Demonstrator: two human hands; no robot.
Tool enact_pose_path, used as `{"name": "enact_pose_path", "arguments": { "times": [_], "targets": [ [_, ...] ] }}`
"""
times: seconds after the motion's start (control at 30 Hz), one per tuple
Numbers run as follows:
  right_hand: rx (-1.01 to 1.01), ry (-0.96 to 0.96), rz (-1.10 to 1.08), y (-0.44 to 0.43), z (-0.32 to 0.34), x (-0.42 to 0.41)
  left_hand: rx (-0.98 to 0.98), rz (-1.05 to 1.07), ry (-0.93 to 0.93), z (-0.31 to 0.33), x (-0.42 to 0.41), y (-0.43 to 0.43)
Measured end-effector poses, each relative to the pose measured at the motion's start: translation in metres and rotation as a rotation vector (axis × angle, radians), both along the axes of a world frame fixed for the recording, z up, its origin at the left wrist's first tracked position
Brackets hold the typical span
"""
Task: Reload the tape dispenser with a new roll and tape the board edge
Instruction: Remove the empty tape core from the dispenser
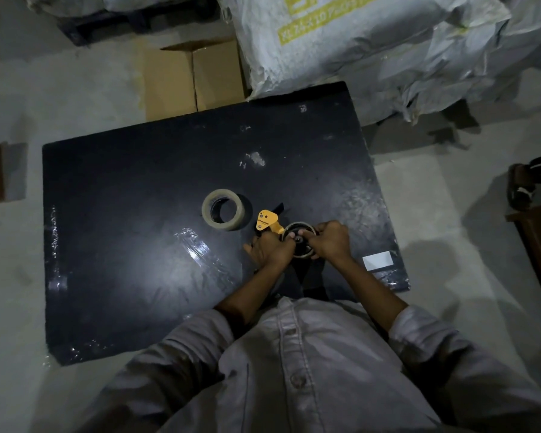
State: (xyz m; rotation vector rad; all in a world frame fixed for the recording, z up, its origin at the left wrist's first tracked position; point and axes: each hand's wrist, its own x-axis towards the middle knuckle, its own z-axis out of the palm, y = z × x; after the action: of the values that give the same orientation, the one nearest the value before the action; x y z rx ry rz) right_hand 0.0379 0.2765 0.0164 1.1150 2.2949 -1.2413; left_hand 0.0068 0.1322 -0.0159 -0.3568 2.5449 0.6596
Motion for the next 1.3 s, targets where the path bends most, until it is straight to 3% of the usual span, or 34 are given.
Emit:
{"name": "enact_pose_path", "arguments": {
  "times": [0.2, 0.57, 0.7, 0.9, 1.3],
  "targets": [
    [0.013, -0.035, -0.025, 0.000, 0.001, 0.003, -0.014, -0.033, 0.055, 0.008, 0.008, 0.004],
    [-0.078, -0.019, -0.175, -0.010, 0.000, -0.003, 0.081, 0.112, 0.092, 0.012, 0.004, -0.006],
    [-0.211, 0.060, -0.242, -0.005, -0.011, 0.004, 0.291, 0.114, -0.096, 0.017, -0.005, -0.015],
    [-0.483, 0.102, -0.275, 0.008, -0.007, 0.004, 0.257, -0.005, -0.182, 0.003, -0.009, -0.017],
    [-0.502, 0.095, -0.320, 0.008, -0.006, 0.006, 0.304, 0.129, -0.147, 0.007, -0.007, -0.017]
  ]
}}
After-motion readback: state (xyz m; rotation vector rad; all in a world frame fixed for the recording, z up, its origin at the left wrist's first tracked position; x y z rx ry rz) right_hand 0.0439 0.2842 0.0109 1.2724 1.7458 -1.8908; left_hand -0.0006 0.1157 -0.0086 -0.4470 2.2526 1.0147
